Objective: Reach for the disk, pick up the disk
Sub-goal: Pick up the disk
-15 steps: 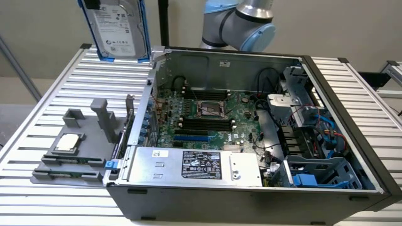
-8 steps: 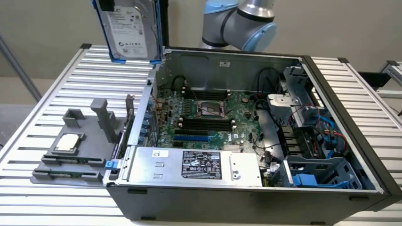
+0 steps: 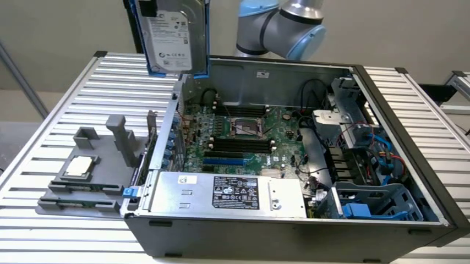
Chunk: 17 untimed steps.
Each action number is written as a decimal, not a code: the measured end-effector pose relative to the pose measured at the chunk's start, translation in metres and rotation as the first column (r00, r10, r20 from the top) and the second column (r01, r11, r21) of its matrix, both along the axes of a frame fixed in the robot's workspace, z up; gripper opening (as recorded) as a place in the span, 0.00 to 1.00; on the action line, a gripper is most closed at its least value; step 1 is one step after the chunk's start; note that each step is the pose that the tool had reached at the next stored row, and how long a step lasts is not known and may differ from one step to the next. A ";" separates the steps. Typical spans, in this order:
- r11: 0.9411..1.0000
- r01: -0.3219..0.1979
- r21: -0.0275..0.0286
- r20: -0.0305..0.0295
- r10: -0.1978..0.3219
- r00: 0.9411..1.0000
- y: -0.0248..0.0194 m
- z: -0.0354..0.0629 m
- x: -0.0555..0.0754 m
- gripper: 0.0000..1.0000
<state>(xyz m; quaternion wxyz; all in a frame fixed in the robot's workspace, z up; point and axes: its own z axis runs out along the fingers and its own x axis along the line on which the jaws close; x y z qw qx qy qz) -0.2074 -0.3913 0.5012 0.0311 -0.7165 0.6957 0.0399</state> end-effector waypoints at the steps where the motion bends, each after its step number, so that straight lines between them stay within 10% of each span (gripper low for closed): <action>1: 1.000 0.000 0.000 0.000 0.000 1.000 -0.0010 0.0000 0.004 0.33; 11: 1.000 0.000 0.000 0.000 0.000 1.000 -0.0111 0.0001 0.050 0.33; 17: 1.000 0.000 0.000 0.000 0.000 1.000 -0.0253 0.0000 0.070 0.33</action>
